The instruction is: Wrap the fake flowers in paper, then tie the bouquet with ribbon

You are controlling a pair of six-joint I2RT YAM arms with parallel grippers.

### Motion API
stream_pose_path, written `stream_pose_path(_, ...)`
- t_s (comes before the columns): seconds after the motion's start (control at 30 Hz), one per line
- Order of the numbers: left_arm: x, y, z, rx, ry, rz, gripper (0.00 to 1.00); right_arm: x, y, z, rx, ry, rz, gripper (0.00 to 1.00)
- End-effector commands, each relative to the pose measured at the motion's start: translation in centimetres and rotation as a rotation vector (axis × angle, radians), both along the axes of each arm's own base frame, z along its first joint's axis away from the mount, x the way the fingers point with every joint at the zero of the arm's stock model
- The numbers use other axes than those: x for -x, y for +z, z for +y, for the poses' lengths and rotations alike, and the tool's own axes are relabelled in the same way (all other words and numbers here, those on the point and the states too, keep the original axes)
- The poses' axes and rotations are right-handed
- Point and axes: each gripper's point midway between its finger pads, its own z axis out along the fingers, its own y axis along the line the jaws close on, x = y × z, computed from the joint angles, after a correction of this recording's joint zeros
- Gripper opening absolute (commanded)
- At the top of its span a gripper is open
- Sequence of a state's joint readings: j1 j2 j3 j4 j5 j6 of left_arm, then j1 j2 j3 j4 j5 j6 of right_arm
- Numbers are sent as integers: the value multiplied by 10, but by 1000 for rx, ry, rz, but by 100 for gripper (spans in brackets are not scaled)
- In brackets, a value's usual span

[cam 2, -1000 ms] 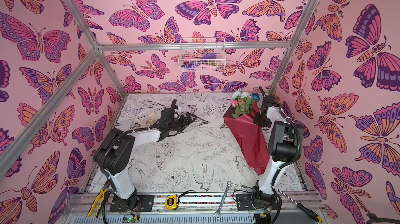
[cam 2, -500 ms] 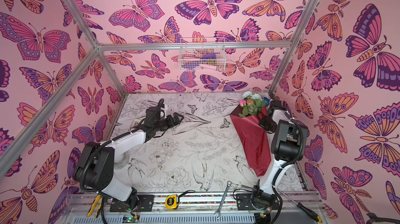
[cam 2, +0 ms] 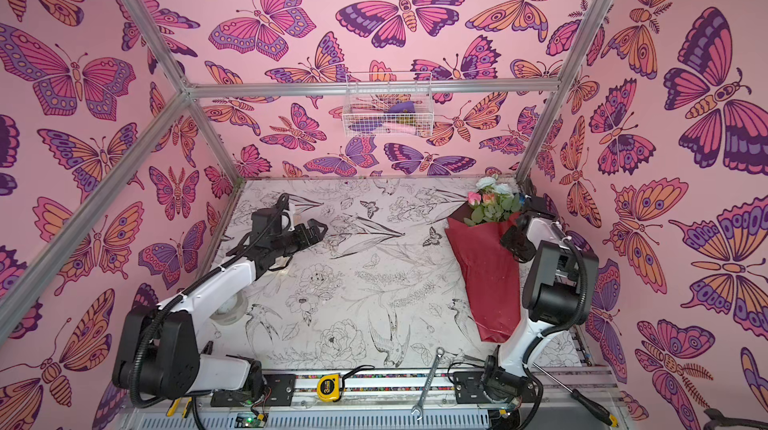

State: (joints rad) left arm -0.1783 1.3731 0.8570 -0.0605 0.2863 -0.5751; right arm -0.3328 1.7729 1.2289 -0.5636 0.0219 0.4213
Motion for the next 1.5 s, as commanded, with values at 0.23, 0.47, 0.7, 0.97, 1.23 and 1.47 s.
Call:
stream_pose_path(0.23,18,-16,63,-178,128,102,96,32,67,4,81,-2,-110,79)
stream_pose_path(0.47,10,-32,90,-227,157,198,95,44,73,16,56,24,-143,78)
stream_pose_path(0.7,-1,-44,103,-262,168,240,89,48,55,30,-7,58,-139,70)
stream_pose_path(0.97,-15,-77,105,-276,142,355,76,47,43,48,-76,98,-152,60)
stream_pose_path(1.23,-17,-105,116,-295,189,467,76,42,35,81,-120,171,-155,53)
stream_pose_path(1.47,-19,-122,115,-271,195,520,76,38,40,131,-130,293,-177,51)
